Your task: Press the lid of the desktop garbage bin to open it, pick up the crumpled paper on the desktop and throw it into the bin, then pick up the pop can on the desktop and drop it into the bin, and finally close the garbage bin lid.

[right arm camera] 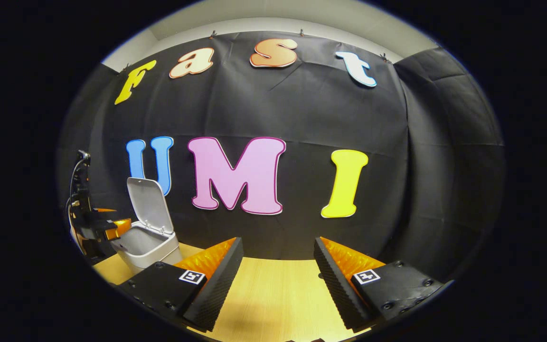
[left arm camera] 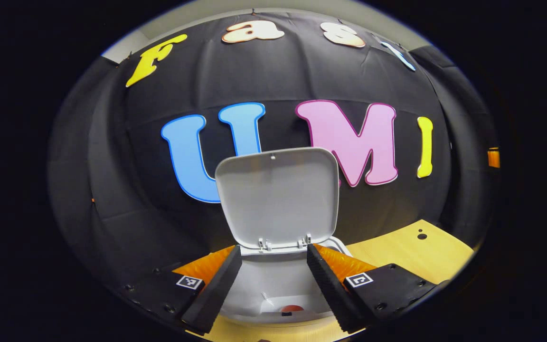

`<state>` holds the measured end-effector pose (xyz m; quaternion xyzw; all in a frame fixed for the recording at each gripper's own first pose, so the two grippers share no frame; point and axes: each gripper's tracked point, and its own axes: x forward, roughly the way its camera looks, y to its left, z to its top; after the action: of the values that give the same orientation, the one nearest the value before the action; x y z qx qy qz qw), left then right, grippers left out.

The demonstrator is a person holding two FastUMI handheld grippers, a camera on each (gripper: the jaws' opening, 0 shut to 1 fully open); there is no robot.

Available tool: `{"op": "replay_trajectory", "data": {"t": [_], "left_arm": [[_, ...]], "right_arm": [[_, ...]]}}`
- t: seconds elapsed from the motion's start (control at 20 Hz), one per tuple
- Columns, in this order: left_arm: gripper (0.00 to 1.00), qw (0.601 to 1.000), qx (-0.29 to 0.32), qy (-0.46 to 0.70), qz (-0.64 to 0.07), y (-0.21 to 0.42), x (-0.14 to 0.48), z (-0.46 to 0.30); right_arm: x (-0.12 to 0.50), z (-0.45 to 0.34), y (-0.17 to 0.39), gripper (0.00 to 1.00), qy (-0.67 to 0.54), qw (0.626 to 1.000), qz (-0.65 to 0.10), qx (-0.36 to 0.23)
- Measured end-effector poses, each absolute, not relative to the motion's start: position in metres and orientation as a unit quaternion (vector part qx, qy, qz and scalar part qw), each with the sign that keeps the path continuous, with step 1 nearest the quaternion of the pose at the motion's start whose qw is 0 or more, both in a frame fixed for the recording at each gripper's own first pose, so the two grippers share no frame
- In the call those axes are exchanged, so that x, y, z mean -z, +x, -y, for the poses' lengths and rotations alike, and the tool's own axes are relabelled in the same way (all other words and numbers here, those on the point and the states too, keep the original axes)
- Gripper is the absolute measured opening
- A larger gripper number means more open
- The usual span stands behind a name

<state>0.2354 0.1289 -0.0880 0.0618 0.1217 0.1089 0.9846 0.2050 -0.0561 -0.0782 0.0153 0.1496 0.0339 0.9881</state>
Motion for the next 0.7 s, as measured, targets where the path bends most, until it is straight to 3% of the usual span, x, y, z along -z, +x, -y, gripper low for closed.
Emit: {"op": "replay_trajectory", "data": {"t": [0.4,0.7], "left_arm": [[0.93,0.994,-0.097,0.035,-0.039,0.268,-0.034,-0.134],[0.93,0.997,-0.060,0.046,-0.012,0.333,-0.071,-0.128]], "right_arm": [[0.070,0.043,0.238,0.96,0.021,0.989,-0.134,-0.066],[0.054,0.043,0.262,0.96,0.000,0.991,-0.108,-0.078]]}}
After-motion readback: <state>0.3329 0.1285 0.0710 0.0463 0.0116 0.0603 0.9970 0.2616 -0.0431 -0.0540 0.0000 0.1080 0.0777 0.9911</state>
